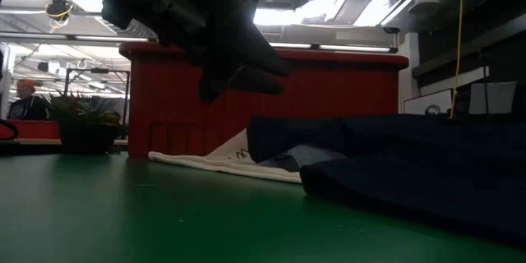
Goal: Fold laundry
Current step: Fold the dark blue boxer
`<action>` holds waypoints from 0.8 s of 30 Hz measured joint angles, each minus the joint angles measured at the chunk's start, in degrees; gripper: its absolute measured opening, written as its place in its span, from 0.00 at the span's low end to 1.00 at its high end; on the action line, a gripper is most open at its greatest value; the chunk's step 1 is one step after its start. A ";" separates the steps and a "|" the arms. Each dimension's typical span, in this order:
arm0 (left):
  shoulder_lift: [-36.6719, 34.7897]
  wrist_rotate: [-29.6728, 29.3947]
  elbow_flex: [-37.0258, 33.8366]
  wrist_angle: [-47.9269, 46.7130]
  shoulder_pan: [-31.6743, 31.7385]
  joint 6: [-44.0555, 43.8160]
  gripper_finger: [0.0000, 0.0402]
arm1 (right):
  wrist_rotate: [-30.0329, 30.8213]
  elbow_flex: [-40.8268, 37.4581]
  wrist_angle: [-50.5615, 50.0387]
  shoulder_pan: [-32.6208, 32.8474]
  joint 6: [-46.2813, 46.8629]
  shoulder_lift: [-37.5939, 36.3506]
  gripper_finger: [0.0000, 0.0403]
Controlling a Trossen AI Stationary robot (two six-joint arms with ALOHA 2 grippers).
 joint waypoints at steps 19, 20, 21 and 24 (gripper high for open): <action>0.11 -0.11 0.02 4.41 -0.99 -1.35 0.31 | -3.51 0.00 1.25 0.04 -0.57 8.65 0.65; 0.11 -0.32 0.02 6.75 -1.42 -1.42 0.31 | -3.51 0.00 1.25 0.04 -0.95 8.96 0.65; 0.11 -0.86 0.02 9.70 -2.07 -1.44 0.31 | -3.51 0.00 1.25 0.04 -1.49 9.18 0.65; 0.11 -2.64 0.43 19.06 -4.87 0.17 0.31 | -3.51 0.00 1.25 0.03 -1.79 9.61 0.65</action>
